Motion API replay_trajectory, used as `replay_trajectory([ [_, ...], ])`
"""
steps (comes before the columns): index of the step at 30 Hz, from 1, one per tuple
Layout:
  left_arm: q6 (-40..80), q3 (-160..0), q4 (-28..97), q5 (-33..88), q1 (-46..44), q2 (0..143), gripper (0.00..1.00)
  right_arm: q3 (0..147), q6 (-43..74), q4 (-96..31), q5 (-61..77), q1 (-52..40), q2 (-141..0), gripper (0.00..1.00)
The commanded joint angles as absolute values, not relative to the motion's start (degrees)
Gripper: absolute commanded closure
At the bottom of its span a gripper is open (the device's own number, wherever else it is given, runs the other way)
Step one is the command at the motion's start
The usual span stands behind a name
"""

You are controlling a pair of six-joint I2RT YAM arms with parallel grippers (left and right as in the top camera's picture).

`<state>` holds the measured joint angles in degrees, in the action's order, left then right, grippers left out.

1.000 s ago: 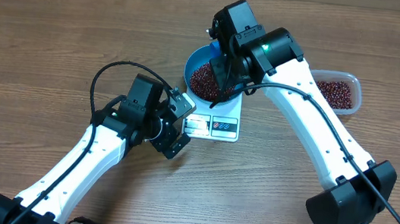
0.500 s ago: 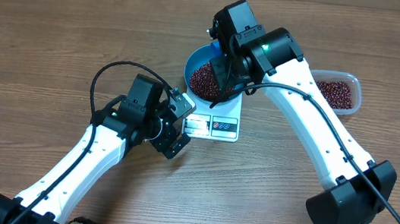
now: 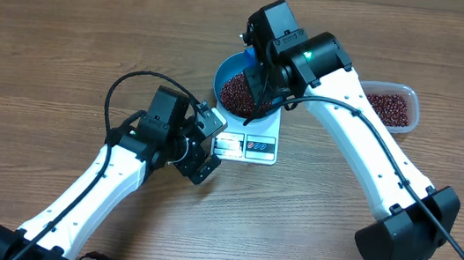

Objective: Scoop item into bowl and weigh 150g on scale
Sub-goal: 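Tip the scoop slowly to trickle beans into the teal bowl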

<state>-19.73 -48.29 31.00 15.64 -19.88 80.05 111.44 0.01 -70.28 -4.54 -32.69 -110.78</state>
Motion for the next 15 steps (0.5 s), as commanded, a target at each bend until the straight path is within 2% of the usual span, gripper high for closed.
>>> replay_trajectory([
  [1,-20.2,-48.0,30.9,16.1,-20.3,80.4,0.0,112.9,0.2,-70.1,-5.1,-32.9,-109.3,0.96],
  [15,-20.2,-48.0,30.9,16.1,-20.3,80.4,0.0,112.9,0.2,-70.1,-6.6,-32.9,-109.3,0.96],
])
